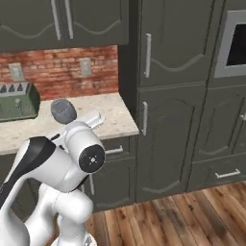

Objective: Retrieve the wine glasses from the counter and place one next to each plate.

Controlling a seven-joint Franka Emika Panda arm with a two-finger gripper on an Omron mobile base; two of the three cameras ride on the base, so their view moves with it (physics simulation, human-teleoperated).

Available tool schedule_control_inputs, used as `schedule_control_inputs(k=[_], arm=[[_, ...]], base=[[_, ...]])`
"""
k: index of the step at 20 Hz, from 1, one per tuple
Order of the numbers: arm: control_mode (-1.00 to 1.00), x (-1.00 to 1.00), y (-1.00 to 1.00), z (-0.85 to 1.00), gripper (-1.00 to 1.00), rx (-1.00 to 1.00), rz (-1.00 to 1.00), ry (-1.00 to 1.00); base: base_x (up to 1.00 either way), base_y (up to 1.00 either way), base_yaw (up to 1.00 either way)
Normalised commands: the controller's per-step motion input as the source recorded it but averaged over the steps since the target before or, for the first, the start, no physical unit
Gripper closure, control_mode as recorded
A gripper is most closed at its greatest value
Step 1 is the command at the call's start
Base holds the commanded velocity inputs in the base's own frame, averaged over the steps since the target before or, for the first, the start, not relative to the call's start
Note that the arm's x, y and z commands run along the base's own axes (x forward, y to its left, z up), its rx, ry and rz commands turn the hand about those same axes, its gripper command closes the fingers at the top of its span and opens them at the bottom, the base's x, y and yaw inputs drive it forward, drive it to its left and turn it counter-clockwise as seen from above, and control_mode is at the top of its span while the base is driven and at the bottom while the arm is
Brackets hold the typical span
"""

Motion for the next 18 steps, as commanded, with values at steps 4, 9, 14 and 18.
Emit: schedule_control_inputs(k=[4, 9, 14, 18], arm=[[1.0, 0.0, 0.0, 0.0, 1.0, 0.0, 0.0, 0.0], [1.0, 0.0, 0.0, 0.0, 1.0, 0.0, 0.0, 0.0], [1.0, 0.0, 0.0, 0.0, 1.0, 0.0, 0.0, 0.0], [1.0, 0.0, 0.0, 0.0, 1.0, 0.0, 0.0, 0.0]], base=[[0.0, 0.0, -1.0], [0.0, 0.01, -1.0], [0.0, 0.05, -1.0], [0.0, 0.06, -1.0]])
